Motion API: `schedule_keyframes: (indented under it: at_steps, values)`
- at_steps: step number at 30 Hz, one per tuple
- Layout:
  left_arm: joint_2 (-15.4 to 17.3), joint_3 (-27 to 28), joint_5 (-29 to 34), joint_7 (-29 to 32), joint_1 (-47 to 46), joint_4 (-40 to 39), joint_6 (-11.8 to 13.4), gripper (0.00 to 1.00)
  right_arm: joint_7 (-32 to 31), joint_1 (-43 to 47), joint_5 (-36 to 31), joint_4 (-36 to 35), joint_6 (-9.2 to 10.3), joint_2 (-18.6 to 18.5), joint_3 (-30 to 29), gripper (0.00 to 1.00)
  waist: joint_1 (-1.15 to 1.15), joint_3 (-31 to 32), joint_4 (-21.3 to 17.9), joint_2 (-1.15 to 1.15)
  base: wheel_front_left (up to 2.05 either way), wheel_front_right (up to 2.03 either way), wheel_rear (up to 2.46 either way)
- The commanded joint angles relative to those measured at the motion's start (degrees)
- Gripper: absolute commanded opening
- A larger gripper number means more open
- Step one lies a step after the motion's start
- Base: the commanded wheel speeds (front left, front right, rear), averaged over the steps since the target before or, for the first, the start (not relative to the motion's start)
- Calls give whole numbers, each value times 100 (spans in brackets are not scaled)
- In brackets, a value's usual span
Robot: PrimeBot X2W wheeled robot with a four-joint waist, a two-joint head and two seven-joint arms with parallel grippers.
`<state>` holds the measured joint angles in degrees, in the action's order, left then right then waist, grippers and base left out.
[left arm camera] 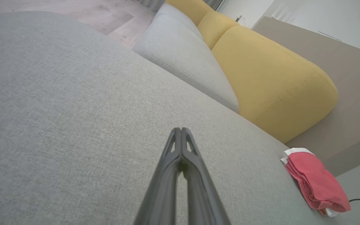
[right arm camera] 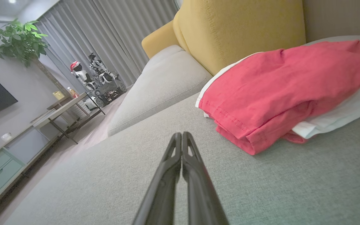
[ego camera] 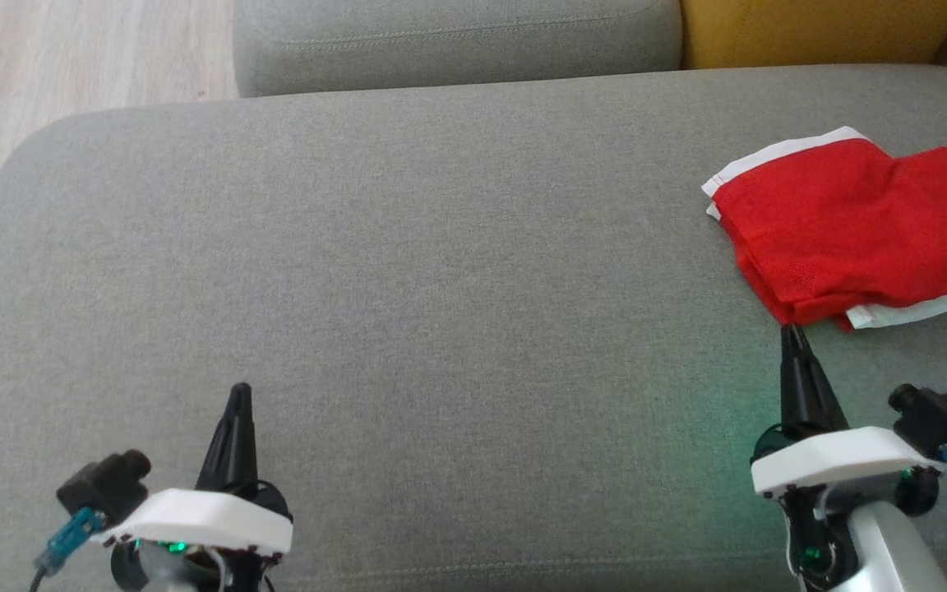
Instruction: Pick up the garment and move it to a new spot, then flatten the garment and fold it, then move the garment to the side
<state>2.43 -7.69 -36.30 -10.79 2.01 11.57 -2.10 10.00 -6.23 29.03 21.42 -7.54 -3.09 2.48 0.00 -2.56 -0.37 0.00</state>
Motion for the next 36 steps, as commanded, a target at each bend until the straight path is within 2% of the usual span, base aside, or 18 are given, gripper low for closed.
schedule_keyframes:
  at_steps: [1, 36]
  values:
    - [73, 131, -162, 30, -316, -143, -41, 0, -43, -192, 195, -225, 1, -21, -30, 0, 0, 4, 1, 0, 0, 0, 0]
    - [125, 515, -2215, 580, -490, -11, -223, 0, -611, -117, 2448, -414, 3, -23, -324, 0, 0, 89, 14, 0, 0, 0, 0]
